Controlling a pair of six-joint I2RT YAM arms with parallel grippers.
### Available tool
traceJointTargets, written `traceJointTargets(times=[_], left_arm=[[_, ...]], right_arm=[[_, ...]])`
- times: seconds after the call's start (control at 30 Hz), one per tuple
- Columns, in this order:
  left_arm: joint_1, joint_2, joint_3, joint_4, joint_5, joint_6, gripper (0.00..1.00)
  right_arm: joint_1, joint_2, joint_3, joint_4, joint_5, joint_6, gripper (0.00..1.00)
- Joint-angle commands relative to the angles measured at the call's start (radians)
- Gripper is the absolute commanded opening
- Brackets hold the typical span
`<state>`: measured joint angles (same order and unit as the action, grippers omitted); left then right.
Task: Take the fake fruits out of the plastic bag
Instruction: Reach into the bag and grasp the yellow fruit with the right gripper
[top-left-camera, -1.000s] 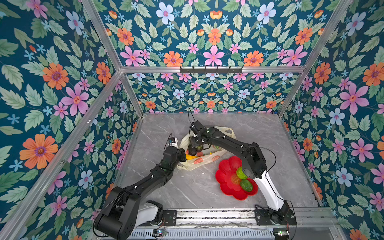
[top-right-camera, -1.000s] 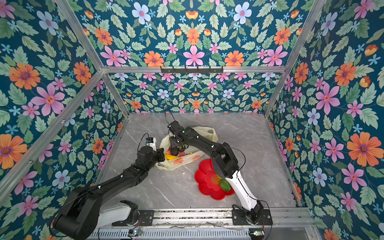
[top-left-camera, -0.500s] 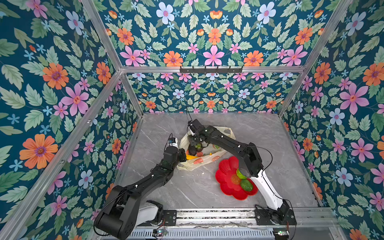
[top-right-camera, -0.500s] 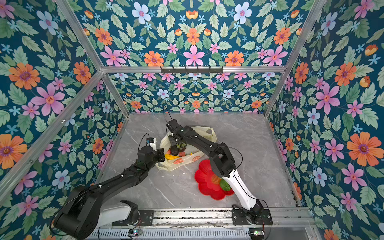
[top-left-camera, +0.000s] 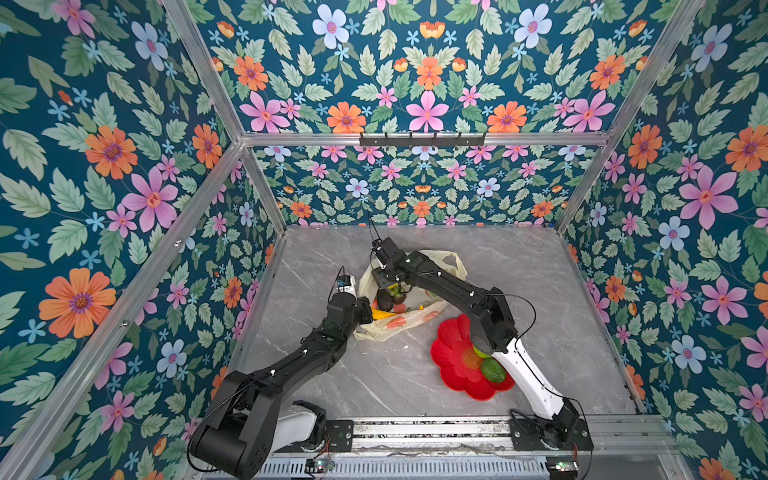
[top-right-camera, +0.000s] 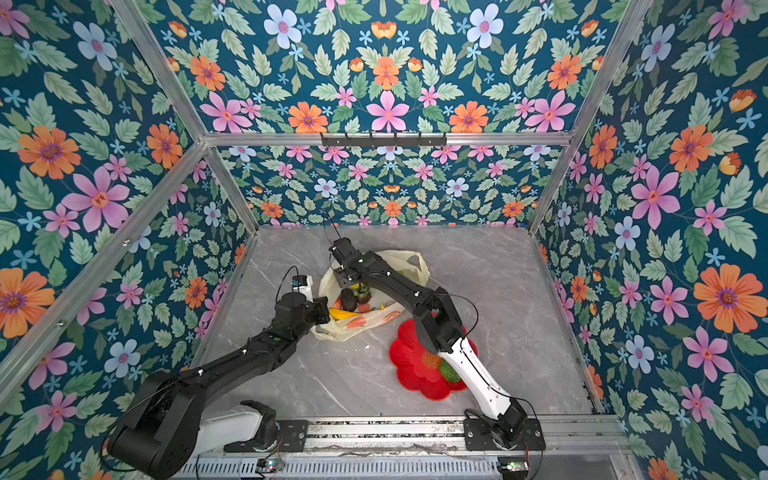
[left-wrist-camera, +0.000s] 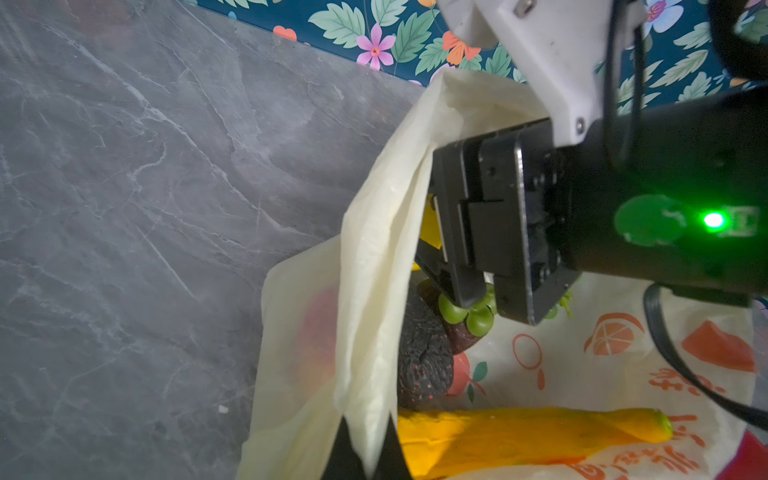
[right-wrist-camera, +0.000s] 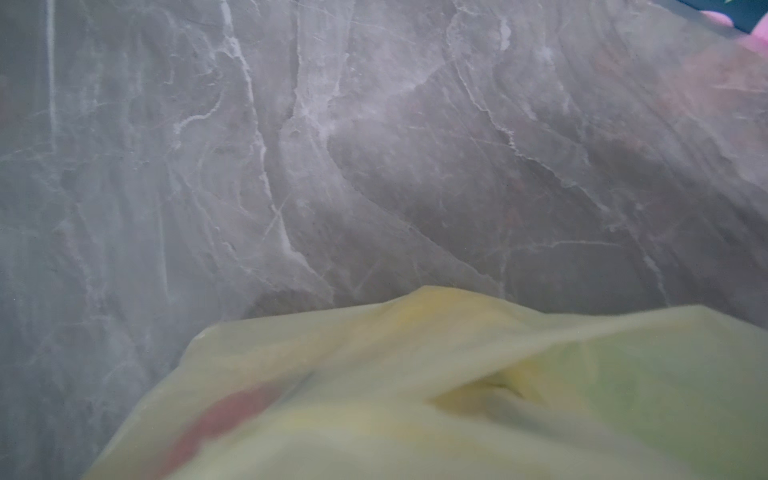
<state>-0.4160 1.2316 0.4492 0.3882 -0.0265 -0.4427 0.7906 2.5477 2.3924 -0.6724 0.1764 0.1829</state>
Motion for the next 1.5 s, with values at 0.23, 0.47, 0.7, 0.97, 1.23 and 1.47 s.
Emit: traceJointTargets(times=[0.23,0.47,0.7,0.97,1.23,1.47], left_arm=[[0.001,0.003,0.003,0.004,-0.003,0.004,0.00],[0.002,0.001,0.004,0.003,0.000,0.004,0.00],[0.002,0.003,0.005,0.003,0.003,0.004,0.00],[0.001,-0.003,0.004,0.003,0.000,0.004,0.00],[0.002,0.006,0.006,0.005,0.005,0.002,0.00],[0.001,0.006,0.006,0.006,0.005,0.002,0.00]], right_arm=[[-0.024,-0.086,-0.137,-0.051,0.041,0.093,0.84],[-0.021,-0.120,-0.143,-0.063,0.048,0.105,0.90],[0.019,-0.115,-0.082,-0.078,0.083,0.052,0.74],[0.018,-0.020,0.038,-0.145,0.063,0.040,0.63],[0.012,0.034,0.088,-0.167,0.094,0.024,0.63],[0.005,0.084,0.133,-0.200,0.126,0.015,0.66]])
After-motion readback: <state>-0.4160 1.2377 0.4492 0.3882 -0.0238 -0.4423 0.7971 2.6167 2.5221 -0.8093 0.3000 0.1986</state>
